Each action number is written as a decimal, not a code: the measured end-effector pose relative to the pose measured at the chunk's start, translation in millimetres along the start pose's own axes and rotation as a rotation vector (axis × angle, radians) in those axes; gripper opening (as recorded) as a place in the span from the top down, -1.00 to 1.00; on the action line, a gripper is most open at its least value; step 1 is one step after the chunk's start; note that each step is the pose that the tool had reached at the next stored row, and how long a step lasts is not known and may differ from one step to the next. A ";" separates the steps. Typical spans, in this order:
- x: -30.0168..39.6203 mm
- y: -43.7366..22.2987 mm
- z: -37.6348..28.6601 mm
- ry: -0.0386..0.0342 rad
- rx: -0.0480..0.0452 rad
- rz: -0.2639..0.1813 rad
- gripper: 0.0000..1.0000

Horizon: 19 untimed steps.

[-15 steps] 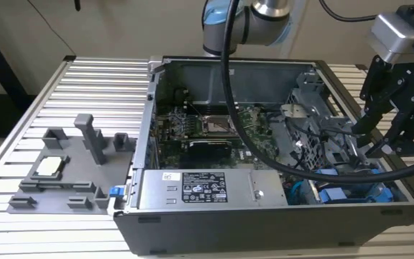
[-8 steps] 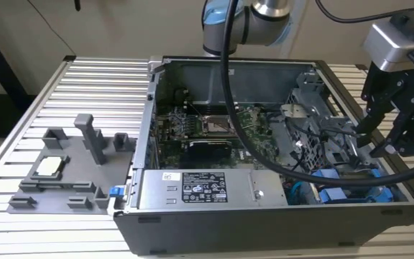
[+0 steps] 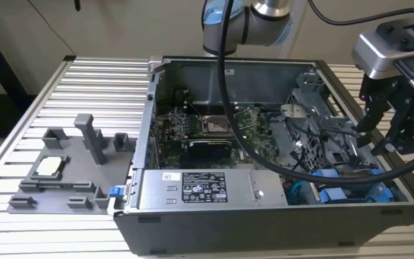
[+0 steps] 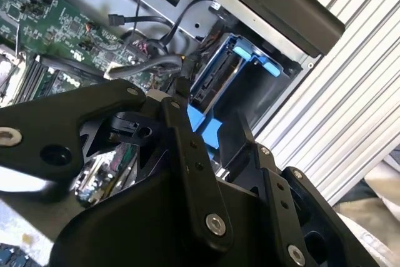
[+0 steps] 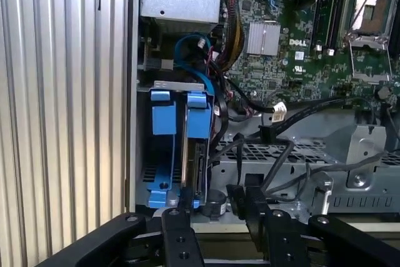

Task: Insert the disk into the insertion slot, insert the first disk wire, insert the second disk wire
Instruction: 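Insert the first disk wire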

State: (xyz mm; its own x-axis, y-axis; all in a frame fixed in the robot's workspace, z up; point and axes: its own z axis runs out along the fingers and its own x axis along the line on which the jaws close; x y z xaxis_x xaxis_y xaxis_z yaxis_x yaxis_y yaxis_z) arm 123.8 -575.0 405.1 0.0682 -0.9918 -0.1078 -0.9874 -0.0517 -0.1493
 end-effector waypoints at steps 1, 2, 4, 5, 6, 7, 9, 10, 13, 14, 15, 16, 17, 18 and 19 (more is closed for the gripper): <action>-0.2 0.0 0.1 0.0005 0.0008 0.000 0.07; -0.2 0.0 0.1 0.0007 0.0007 0.000 0.07; -0.2 0.0 0.1 0.0008 0.0008 0.000 0.07; -0.2 0.0 0.1 0.0008 0.0008 0.000 0.07; -0.3 0.0 0.2 0.0008 0.0011 0.000 0.07; -0.4 0.2 0.6 0.0008 0.0025 0.000 0.07; -2.0 1.6 2.0 0.0017 0.0113 -0.001 0.07; -3.2 2.6 3.2 0.0016 0.0165 -0.002 0.07; -7.1 5.6 6.1 0.0024 0.0338 -0.005 0.07; -7.9 6.5 7.0 0.0027 0.0409 -0.006 0.07; -8.5 7.3 8.0 0.0028 0.0488 -0.009 0.07; -9.0 7.9 8.7 0.0031 0.0574 -0.011 0.07; -9.6 8.6 9.4 0.0034 0.0662 -0.013 0.07; -10.2 9.3 10.3 0.0038 0.0740 -0.015 0.07; -11.5 10.2 11.4 0.0054 0.0786 -0.016 0.07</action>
State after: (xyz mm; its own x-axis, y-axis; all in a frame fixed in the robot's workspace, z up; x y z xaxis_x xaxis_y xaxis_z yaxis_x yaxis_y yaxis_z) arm 114.6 -562.9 393.7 0.0825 -0.9916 -0.0996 -0.9720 -0.0580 -0.2276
